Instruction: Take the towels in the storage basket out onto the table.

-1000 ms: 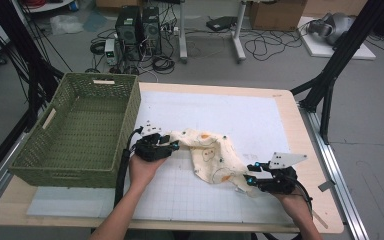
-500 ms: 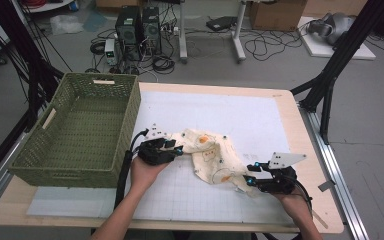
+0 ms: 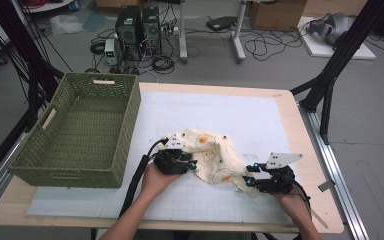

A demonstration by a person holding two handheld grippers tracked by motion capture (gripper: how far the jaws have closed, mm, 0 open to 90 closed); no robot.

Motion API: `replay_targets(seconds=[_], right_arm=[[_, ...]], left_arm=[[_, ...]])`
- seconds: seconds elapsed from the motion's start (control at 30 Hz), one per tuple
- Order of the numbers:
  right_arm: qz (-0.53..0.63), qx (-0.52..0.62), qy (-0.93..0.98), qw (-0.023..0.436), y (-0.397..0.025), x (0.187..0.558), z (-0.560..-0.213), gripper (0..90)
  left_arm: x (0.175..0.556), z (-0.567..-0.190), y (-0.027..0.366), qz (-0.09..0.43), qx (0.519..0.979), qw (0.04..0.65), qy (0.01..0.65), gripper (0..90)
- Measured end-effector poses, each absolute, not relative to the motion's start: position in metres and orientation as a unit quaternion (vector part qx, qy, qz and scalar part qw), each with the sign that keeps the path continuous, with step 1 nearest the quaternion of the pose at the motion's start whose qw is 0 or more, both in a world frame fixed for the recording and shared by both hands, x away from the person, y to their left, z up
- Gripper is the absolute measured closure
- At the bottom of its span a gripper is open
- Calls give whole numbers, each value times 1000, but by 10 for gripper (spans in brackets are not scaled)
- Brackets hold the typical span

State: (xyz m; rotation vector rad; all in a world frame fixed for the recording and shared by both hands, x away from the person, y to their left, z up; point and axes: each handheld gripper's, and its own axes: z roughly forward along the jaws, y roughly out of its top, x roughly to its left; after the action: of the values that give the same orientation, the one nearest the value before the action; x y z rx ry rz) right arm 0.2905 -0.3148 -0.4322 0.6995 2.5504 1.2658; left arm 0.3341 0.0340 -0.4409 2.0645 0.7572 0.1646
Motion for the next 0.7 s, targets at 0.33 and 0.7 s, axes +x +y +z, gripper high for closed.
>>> replay_targets(seconds=[0.33,0.7], right_arm=[[398,236,881,100,-309,296,-441,581],[387,232,888,84,-305,298,-444,726]], left_arm=[[337,-448,22,81,845,427,313,719],[332,-443,24,83,852,423,298,872]])
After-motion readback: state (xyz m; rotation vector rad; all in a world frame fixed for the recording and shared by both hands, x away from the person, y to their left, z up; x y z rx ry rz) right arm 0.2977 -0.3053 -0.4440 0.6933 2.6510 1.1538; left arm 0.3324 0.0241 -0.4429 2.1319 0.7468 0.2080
